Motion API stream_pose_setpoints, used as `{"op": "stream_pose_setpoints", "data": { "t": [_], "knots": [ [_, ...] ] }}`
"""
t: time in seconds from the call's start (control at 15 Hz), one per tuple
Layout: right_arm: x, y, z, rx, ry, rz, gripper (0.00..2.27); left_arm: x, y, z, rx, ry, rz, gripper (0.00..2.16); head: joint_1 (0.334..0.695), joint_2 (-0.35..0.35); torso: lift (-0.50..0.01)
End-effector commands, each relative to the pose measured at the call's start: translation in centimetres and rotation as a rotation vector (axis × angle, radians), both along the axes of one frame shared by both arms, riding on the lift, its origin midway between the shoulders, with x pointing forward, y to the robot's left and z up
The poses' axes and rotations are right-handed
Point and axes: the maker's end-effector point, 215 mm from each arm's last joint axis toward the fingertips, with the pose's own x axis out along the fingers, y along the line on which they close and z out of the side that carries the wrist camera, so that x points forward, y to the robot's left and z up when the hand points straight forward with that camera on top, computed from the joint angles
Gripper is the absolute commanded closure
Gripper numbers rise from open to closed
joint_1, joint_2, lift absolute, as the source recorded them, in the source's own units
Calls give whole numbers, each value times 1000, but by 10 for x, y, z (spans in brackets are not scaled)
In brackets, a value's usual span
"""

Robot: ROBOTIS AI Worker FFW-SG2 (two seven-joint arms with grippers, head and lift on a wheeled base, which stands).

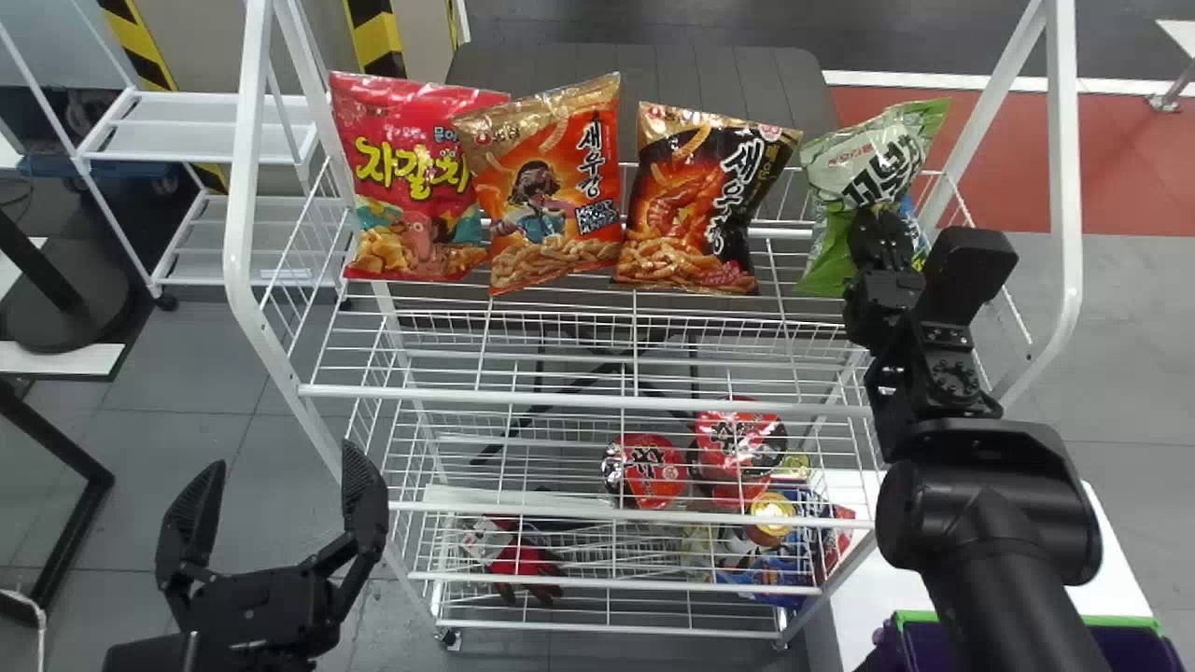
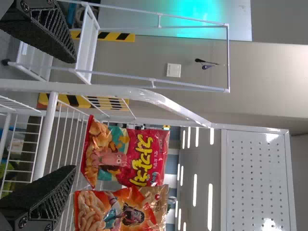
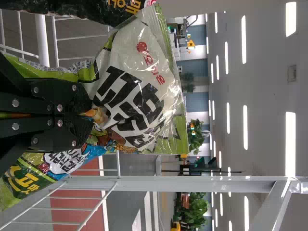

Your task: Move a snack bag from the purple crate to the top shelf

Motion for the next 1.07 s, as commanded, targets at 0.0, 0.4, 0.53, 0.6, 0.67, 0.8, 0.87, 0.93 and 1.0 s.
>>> {"op": "stream_pose_setpoints", "data": {
  "t": [0.0, 0.4, 0.53, 0.6, 0.67, 0.8, 0.87, 0.93, 1.0],
  "knots": [
    [2, -1, -5, 5, 9, -4, 1966, -1, 0, 1, -1, -4, 1, -1, 695, -17, 0],
    [0, -6, -9, 21, 12, -23, 1288, -4, 1, 6, -7, -21, 1, -1, 695, -21, 0],
    [-2, -12, -10, 24, 13, -34, 934, -5, 2, 5, -5, -19, 2, -1, 695, -23, 0],
    [-2, -12, -10, 26, 13, -35, 910, -5, 2, 6, -5, -23, 1, -1, 695, -25, 0],
    [-2, -12, -11, 27, 15, -35, 910, -6, 2, 7, -6, -24, 3, -1, 695, -28, 0],
    [-2, -12, -11, 27, 15, -35, 910, -7, 2, 7, -6, -26, 3, -1, 695, -30, 0],
    [-3, -13, -12, 28, 16, -36, 910, -7, 2, 7, -6, -24, 5, -1, 695, -30, 0],
    [-3, -13, -12, 27, 16, -36, 910, -8, 3, 7, -5, -24, 7, -1, 695, -30, 0],
    [-4, -14, -13, 27, 16, -38, 842, -7, 2, 8, -7, -29, 7, -1, 695, -30, 0]
  ]
}}
